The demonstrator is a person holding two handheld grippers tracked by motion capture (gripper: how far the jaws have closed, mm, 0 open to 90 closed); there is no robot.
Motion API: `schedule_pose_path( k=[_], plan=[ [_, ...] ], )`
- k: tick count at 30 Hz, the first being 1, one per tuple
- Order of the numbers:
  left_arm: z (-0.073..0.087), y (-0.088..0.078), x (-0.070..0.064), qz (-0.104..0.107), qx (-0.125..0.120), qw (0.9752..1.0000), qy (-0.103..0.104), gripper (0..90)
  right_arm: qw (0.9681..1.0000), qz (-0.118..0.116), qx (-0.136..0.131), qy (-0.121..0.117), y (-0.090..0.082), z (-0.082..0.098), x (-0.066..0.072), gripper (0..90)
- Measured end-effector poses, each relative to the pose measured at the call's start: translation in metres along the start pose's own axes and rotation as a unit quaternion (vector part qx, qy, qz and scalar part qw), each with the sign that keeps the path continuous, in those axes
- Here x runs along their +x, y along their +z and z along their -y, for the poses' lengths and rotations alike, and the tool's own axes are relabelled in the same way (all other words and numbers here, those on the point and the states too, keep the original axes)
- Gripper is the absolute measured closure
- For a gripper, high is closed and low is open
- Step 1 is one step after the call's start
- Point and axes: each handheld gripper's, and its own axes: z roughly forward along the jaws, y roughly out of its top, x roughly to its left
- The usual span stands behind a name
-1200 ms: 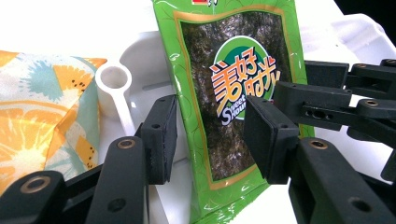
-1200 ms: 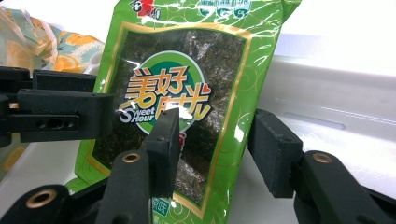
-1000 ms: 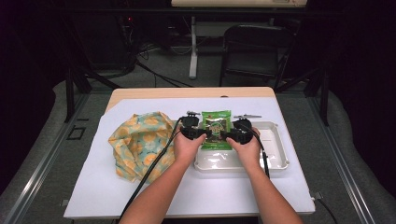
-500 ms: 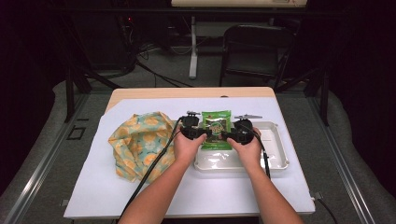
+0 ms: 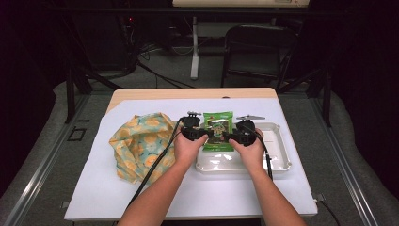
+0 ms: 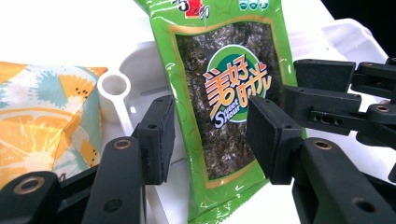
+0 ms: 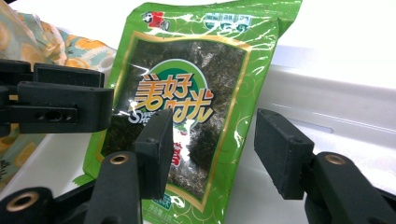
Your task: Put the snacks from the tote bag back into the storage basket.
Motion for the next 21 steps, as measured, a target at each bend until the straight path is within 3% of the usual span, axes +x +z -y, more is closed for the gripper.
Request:
schedule_pose_path(
  k=[10, 21],
  plan=[
    [-0.004, -0.021, -0.009, 0.017, -0.026, 0.9994, 0.014, 51.9, 0.9999, 0.001, -0.012, -0.007, -0.015, -0.003, 0.003, 45.9],
    [-0.005, -0.06, -0.015, 0.038, -0.045, 0.9968, 0.053, 52.0, 0.9991, -0.013, -0.032, -0.025, -0.038, -0.004, 0.017, 45.7]
  ],
)
